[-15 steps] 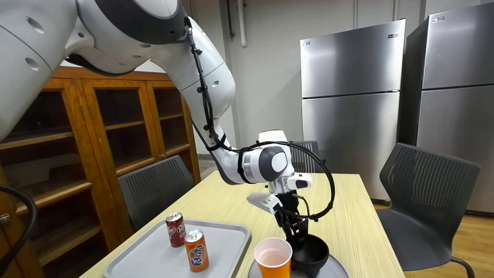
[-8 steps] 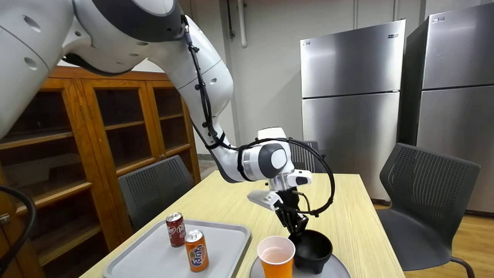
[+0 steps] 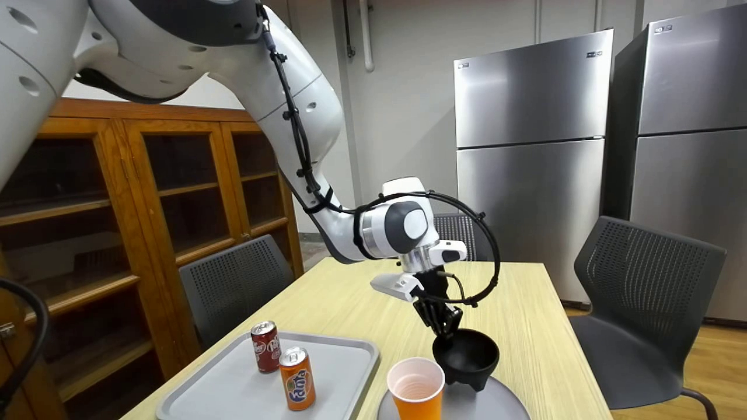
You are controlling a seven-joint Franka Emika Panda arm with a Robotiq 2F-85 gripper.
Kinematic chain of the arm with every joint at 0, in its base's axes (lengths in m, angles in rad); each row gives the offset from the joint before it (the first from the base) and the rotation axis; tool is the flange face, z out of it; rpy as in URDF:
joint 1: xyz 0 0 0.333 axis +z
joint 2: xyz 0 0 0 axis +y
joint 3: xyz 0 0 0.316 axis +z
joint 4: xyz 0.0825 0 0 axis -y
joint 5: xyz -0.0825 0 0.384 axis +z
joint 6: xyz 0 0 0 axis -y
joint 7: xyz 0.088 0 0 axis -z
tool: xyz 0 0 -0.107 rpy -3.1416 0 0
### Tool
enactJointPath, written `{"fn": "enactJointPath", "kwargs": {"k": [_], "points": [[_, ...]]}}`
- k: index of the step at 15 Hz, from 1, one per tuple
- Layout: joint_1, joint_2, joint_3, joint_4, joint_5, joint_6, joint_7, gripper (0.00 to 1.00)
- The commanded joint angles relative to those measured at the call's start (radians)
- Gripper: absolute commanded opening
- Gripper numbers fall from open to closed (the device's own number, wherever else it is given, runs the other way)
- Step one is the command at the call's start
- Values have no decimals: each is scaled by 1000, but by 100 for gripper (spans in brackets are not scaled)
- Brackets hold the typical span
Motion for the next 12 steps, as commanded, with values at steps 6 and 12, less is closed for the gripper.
{"fn": "enactJointPath", "kwargs": {"k": [6,12], "points": [[45,-68,1,11,-26,-28,22,2],[62,-39,24,71,-23,-34,20,2]]}}
